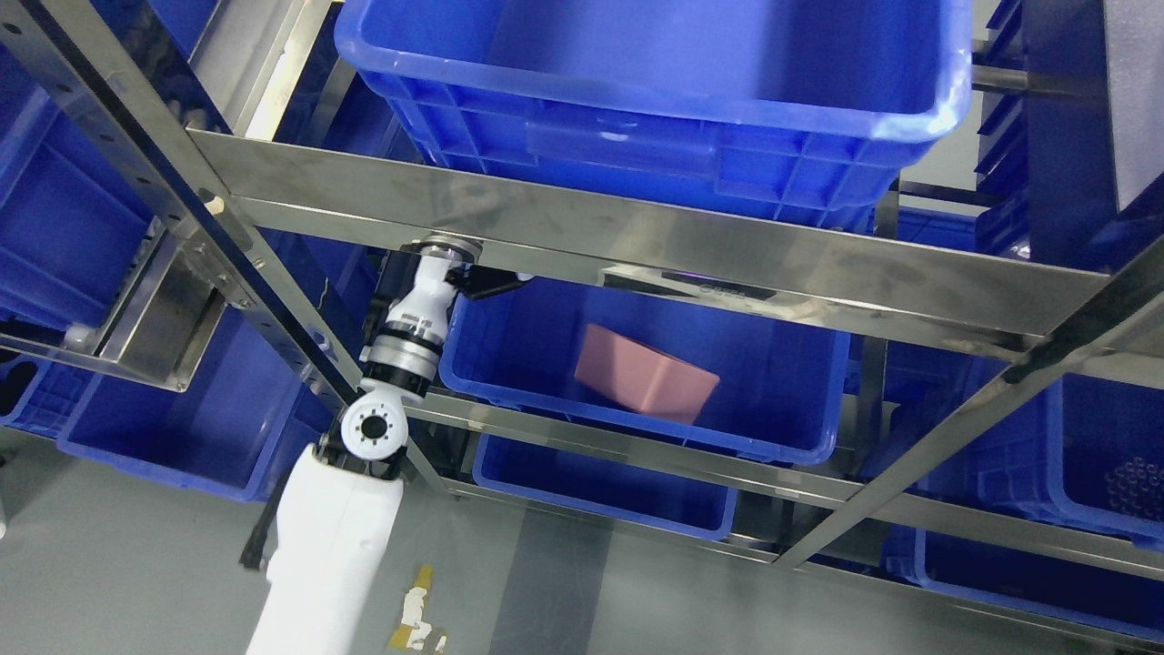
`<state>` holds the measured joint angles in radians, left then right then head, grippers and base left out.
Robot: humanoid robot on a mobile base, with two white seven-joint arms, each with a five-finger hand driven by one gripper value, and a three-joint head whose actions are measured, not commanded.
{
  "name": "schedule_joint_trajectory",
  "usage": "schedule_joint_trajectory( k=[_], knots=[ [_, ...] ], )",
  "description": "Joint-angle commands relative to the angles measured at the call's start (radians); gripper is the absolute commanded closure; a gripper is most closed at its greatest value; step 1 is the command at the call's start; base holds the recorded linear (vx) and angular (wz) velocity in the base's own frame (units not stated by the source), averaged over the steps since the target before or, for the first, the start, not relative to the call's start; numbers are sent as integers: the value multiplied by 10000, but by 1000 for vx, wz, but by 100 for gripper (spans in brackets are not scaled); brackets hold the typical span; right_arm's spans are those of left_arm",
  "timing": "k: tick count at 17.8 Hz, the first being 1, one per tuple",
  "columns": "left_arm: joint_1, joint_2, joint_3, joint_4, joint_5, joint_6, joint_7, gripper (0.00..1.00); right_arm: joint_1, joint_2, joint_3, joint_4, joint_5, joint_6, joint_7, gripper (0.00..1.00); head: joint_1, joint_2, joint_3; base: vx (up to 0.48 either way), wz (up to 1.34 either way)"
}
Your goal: Place storage box into left shelf container
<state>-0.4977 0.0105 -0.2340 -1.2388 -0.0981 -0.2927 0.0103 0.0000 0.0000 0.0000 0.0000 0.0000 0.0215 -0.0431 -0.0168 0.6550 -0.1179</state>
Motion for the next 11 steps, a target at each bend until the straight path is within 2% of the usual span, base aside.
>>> schedule_joint_trajectory(
  k=[1,4,8,11],
  knots=[
    [2259,70,423,-3596,1579,197,664,1,93,-174,-46,-174,15,-1,2,0,0,0,0,0,0],
    [2981,70,331,-3596,1656,-568,633,1,93,-174,-46,-174,15,-1,2,0,0,0,0,0,0],
    [3274,70,-67,-3596,3081,-648,588,0,93,-174,-46,-174,15,-1,2,0,0,0,0,0,0],
    [3549,70,-466,-3596,3067,-678,358,0,93,-174,-46,-174,15,-1,2,0,0,-1,0,0,0]
  ],
)
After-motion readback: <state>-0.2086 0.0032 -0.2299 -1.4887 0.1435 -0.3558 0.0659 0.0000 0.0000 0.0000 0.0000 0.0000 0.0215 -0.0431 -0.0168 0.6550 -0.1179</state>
